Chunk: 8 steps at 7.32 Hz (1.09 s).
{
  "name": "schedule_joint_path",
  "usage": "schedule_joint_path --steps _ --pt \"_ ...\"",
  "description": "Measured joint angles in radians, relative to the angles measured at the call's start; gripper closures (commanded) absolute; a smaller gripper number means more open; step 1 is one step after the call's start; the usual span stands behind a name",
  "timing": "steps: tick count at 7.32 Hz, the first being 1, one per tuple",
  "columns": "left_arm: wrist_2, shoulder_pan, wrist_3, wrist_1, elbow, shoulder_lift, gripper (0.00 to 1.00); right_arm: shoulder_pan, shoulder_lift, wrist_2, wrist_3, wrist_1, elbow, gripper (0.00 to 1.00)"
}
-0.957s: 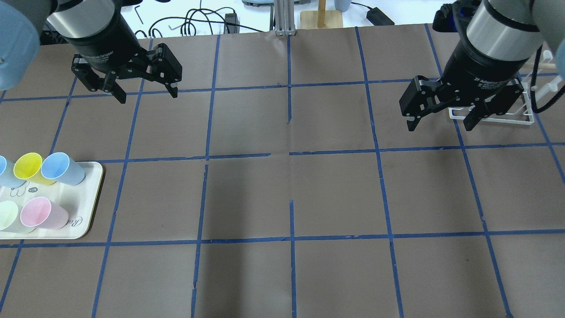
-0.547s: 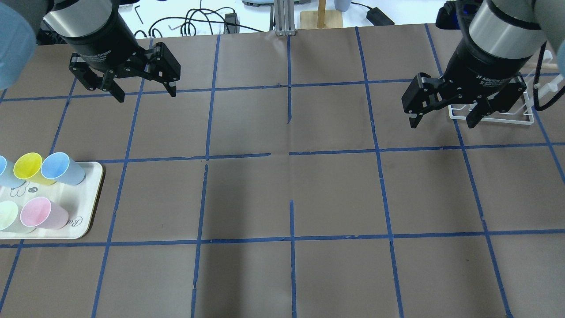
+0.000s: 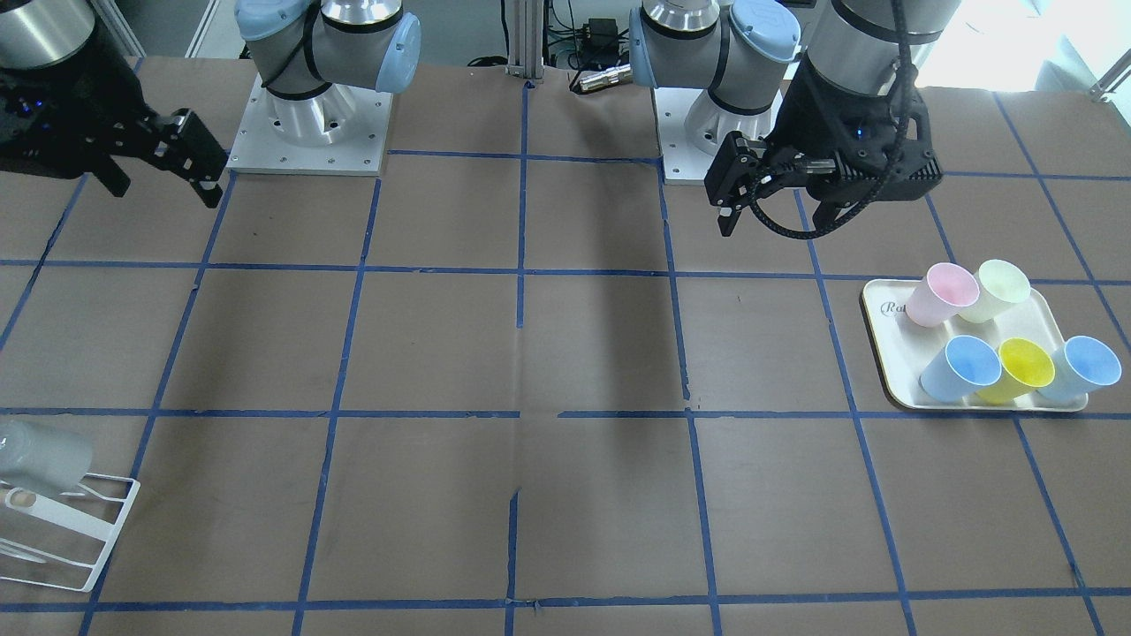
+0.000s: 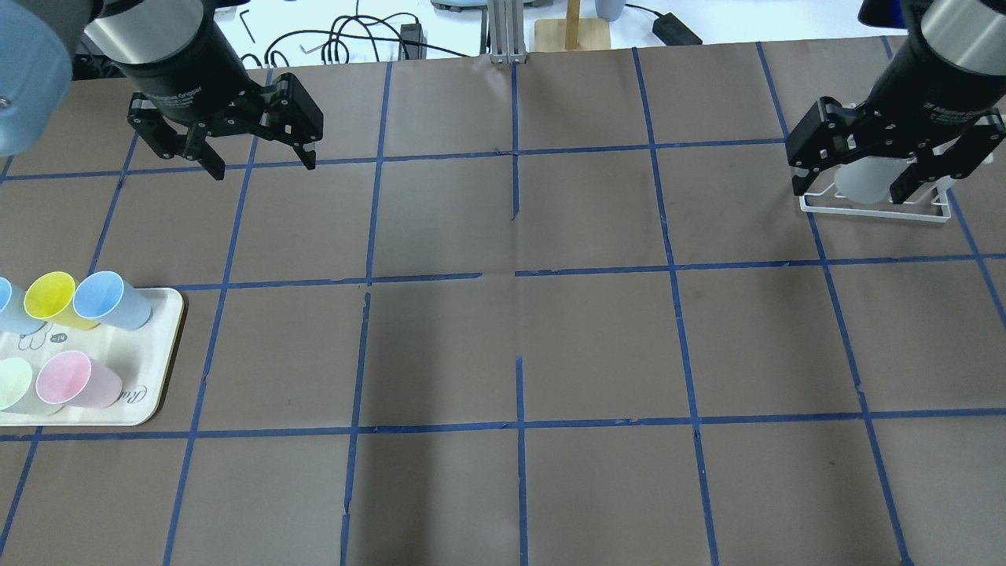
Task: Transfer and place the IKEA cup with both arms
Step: 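Lower the right gripper onto the white cup hanging in the rack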
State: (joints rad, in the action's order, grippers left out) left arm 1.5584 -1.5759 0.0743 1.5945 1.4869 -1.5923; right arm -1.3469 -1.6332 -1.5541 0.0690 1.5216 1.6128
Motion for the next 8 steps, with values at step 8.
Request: schedule_joint_path --steps 8 --pt "-0.006 0.002 0.006 -0.007 0.011 0.003 0.00 0.207 0.292 -0.005 0.362 0.386 -0.018 0.00"
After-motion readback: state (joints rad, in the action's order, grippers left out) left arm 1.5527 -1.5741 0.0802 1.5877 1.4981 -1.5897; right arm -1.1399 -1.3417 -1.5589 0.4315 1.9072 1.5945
